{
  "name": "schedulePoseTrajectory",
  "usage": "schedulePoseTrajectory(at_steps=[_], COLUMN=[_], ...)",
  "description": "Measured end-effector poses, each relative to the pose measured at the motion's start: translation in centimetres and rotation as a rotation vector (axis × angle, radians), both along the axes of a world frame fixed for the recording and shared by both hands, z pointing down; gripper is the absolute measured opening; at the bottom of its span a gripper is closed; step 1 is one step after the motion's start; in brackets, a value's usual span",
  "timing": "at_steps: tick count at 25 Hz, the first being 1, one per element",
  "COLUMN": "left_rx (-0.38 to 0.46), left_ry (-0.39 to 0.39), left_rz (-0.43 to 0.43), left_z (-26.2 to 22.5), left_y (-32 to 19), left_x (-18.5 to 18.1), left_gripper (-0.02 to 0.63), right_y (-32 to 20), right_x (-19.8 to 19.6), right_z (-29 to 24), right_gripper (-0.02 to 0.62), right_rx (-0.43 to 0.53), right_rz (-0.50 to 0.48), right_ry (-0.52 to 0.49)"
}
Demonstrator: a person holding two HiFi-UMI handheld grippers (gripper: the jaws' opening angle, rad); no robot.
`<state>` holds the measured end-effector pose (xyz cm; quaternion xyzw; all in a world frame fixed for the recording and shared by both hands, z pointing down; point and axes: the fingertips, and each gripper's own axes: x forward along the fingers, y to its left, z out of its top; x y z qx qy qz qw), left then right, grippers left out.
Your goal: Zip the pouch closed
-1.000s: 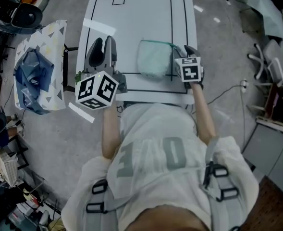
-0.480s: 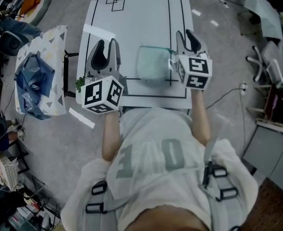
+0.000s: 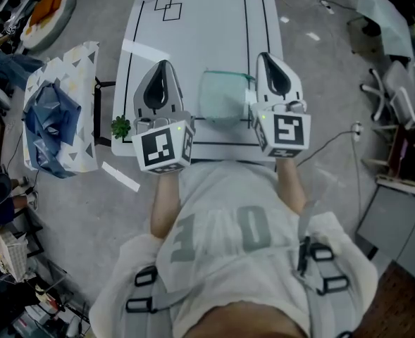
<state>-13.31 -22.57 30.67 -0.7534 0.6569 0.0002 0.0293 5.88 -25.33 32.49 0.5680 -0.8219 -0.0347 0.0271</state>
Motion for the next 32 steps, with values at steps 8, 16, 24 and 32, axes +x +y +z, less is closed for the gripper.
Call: schedulePoseTrajectory(at_steps=[8,16,24,32], left_rx=[-0.013,-0.035,-0.049,-0.070], left_ry=[-0.003,0.015,0.019,0.018], left_rz=[0.016,0.012,0.001,-0.004], left_z=[0.8,1.2,1.2,2.1], left_y=[0.6,0.3,-0.1,-0.3], left_x=[1.2,0.5,-0.2,-0.4], left_gripper=[0.006,0.006,0.006,0.006], right_y=[1.4,1.2,0.6,0.3], right_x=[-1.8,-2.1,-1.7,-1.0], right_z=[0.9,1.1,1.5,2.3], right_gripper=[0.008,0.008,0.008,0.008], right_rx=[-0.013,-0.021,-0.044,-0.053], right_rz=[-0.065,-0.075,-0.056,-0.045], right_ry=[0.020,0.022,0.014,0.024])
